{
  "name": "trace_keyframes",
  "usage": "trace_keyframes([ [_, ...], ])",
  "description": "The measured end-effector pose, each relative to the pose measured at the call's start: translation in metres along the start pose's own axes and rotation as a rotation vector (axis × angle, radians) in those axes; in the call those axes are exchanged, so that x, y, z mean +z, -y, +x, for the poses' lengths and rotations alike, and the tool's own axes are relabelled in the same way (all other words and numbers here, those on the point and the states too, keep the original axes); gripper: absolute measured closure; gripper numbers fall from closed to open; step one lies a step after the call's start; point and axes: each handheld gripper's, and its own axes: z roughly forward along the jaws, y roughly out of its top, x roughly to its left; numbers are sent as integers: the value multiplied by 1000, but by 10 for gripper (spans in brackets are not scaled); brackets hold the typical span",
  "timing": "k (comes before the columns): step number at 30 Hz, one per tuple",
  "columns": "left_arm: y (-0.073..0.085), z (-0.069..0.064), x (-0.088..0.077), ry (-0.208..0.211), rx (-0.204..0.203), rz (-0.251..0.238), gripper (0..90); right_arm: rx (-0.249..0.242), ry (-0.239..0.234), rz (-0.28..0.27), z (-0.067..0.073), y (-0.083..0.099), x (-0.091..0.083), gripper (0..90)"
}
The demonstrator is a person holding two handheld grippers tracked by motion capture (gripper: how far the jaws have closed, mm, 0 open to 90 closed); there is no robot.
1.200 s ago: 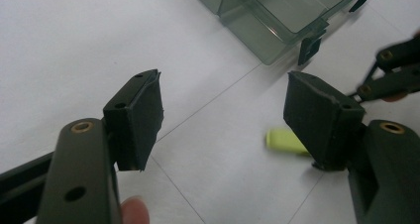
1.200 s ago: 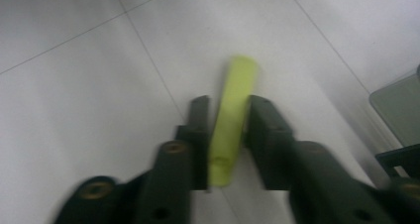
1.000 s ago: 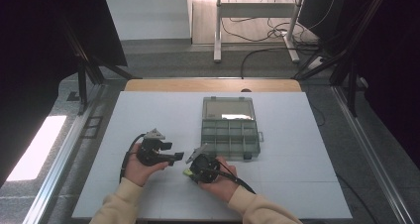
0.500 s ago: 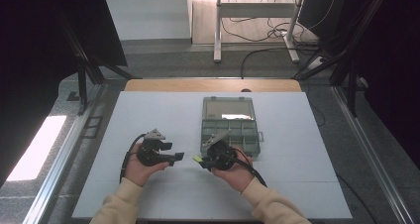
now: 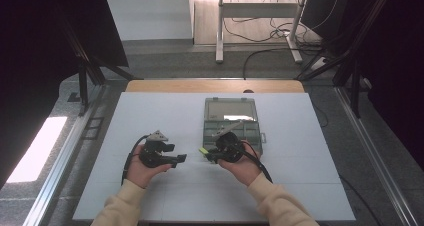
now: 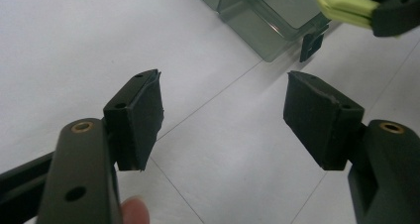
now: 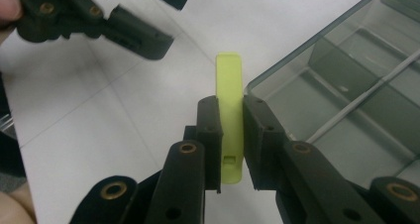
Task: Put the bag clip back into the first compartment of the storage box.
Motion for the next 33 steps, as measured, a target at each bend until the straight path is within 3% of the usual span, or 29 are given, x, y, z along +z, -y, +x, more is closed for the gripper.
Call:
trace_keyframes([
  [19, -1, 0, 1, 3, 16, 11, 321, 90, 76, -53, -45, -16, -1, 784],
  [26, -1, 1, 0, 5, 14, 6, 321, 92, 97, -71, -53, -30, 4, 784],
  [33, 0, 1, 0, 10, 14, 5, 321, 97, 114, -46, -58, -37, 15, 784],
])
